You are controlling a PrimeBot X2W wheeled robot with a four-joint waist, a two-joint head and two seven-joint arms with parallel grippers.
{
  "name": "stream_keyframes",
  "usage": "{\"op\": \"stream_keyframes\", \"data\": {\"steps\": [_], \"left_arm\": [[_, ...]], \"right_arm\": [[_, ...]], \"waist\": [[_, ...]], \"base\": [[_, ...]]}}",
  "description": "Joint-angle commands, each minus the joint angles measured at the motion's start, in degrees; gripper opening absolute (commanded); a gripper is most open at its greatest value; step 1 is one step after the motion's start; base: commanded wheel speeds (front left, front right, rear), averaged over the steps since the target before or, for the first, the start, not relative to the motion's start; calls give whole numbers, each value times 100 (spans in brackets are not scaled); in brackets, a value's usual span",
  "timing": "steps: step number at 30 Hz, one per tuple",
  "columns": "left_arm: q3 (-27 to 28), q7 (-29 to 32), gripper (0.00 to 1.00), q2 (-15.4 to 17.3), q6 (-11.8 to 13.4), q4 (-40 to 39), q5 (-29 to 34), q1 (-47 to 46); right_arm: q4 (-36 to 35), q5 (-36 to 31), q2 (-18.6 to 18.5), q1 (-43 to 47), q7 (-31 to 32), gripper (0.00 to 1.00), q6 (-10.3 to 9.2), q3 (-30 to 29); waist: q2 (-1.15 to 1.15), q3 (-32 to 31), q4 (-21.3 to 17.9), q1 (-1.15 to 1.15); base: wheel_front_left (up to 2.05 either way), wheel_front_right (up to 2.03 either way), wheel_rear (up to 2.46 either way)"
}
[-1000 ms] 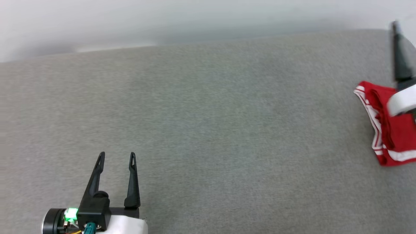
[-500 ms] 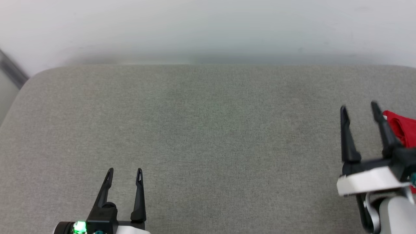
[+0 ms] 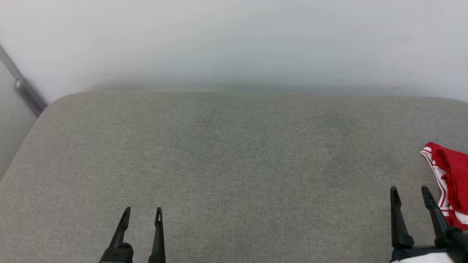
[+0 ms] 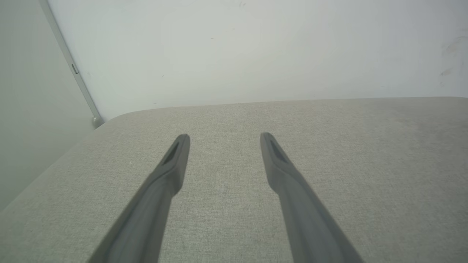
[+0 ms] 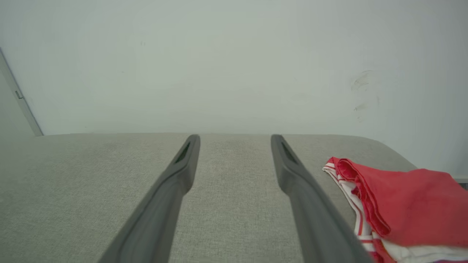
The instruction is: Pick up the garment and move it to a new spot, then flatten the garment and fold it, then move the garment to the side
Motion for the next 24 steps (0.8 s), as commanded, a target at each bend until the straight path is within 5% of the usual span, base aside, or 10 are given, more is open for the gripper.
{"op": "stream_keyframes", "data": {"steps": [1,16,17,24], "left_arm": [[6,-12,100,-25,-29,2,-27,96],[47,-12,100,-73,-119,-23,4,183],[22,0,0,-69,-126,-3,-26,177],[3,82,0,-62,-153,206,-457,145]], "right_arm": [[-55,65,26,146,-9,100,-5,-5],[-165,310,27,513,-9,100,-5,172],[-138,305,2,447,0,0,1,167],[109,697,-8,393,77,0,1,195]], "waist": [[0,-37,3,1],[0,-165,6,1],[0,-165,6,1],[0,-160,-9,1]], "base": [[0,0,0],[0,0,0],[0,0,0],[0,0,0]]}}
